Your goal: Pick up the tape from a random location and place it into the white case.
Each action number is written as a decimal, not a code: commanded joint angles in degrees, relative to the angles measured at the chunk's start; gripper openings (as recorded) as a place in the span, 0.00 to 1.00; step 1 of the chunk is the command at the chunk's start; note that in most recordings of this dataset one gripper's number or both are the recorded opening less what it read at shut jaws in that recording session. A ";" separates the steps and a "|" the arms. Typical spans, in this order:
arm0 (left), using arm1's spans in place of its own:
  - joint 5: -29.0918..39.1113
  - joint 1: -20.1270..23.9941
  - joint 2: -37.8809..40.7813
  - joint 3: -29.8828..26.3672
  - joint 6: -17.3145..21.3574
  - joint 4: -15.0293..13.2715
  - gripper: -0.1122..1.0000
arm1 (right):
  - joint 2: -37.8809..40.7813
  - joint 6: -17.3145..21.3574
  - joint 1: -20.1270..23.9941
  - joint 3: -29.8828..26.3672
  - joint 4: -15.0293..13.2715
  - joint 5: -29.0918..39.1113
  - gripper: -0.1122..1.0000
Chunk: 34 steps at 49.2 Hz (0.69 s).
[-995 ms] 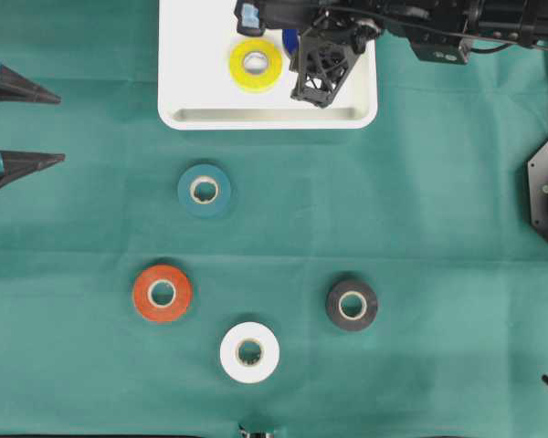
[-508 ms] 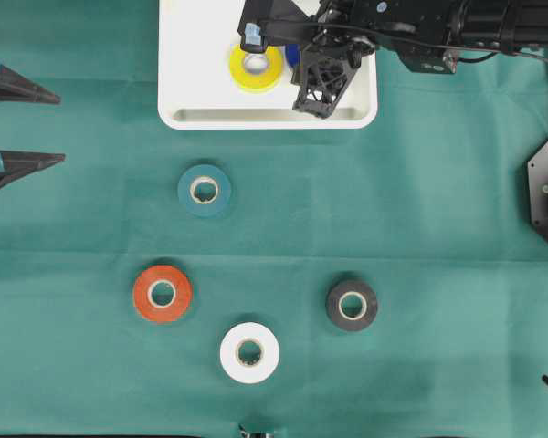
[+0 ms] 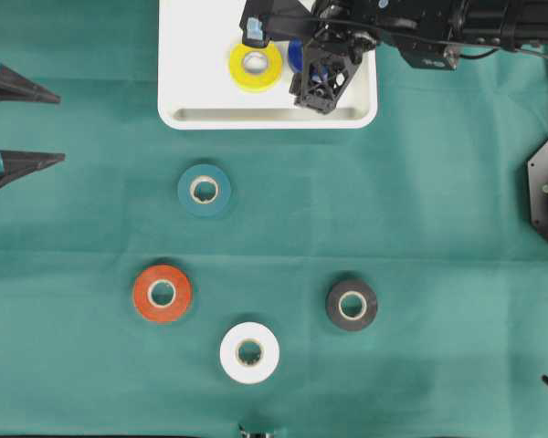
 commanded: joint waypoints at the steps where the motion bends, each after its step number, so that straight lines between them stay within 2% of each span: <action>1: -0.35 0.18 0.62 -0.44 -0.09 -0.09 0.98 | -2.29 0.09 0.00 -0.70 -0.18 -0.26 0.93; 17: -0.35 0.18 0.62 -0.44 -0.09 -0.09 0.98 | -12.22 0.09 0.00 -2.20 -0.18 2.72 0.92; 34: -0.35 0.62 0.62 -0.44 -0.09 -0.09 0.98 | -21.27 0.35 0.00 -6.86 -0.26 17.75 0.91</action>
